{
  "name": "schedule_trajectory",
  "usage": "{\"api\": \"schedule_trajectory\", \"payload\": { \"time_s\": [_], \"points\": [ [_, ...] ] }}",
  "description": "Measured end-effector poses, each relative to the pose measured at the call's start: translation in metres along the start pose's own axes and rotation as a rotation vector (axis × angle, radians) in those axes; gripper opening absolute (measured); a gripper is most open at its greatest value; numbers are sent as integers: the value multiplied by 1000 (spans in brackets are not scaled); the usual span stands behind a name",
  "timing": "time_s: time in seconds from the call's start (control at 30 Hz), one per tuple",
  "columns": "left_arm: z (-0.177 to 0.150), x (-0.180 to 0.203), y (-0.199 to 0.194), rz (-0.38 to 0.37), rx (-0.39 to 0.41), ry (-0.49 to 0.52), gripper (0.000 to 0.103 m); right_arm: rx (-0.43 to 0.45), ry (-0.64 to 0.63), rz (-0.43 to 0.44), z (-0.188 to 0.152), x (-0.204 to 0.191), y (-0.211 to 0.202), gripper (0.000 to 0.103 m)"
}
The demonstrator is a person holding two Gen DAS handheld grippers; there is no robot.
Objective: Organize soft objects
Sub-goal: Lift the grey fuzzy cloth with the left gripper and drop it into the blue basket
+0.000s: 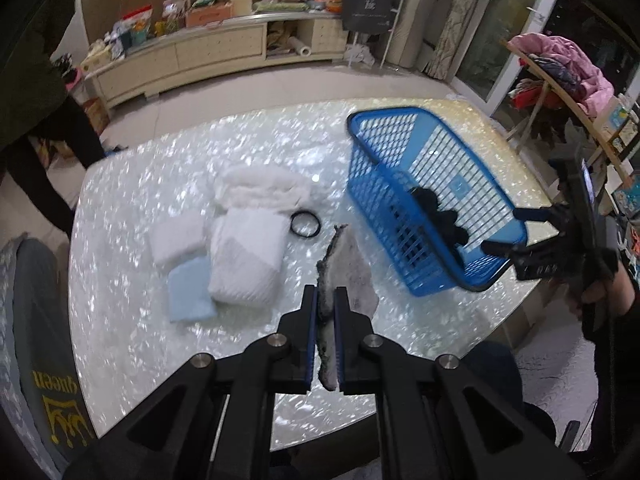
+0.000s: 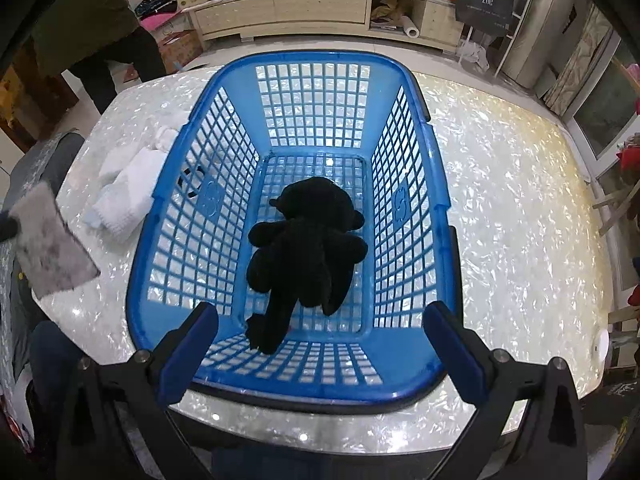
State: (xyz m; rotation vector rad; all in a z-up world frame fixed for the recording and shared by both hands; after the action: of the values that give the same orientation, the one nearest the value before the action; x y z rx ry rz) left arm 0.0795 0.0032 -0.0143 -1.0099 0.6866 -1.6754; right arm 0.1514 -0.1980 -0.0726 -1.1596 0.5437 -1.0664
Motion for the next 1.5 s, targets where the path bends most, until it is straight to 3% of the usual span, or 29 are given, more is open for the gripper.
{"api": "schedule_trajectory", "payload": {
  "time_s": [0.5,1.13,1.5],
  "points": [
    [63,62,12,-107,3,133,7,6,37,-35,-16,26,-24,103],
    [104,117,113,-235,-138,198,7,-33,134,0,-21,68,5,103],
    [128,95,197,-134,-229,219,7,-43,148,51,-9,68,31,103]
  ]
}}
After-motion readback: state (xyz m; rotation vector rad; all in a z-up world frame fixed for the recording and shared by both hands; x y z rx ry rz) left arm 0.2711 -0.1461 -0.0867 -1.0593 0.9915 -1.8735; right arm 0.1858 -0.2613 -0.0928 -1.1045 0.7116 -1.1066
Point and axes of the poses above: each gripper's, at about its wrist camera, not at the fingertips, and y roughly the way its jaws point, x to its right, z to its top, the point moved 5 cm from there along y, roughly the way its jaws point, and after that the axes turned 11 degrees about -z, right-handed, at the moved point
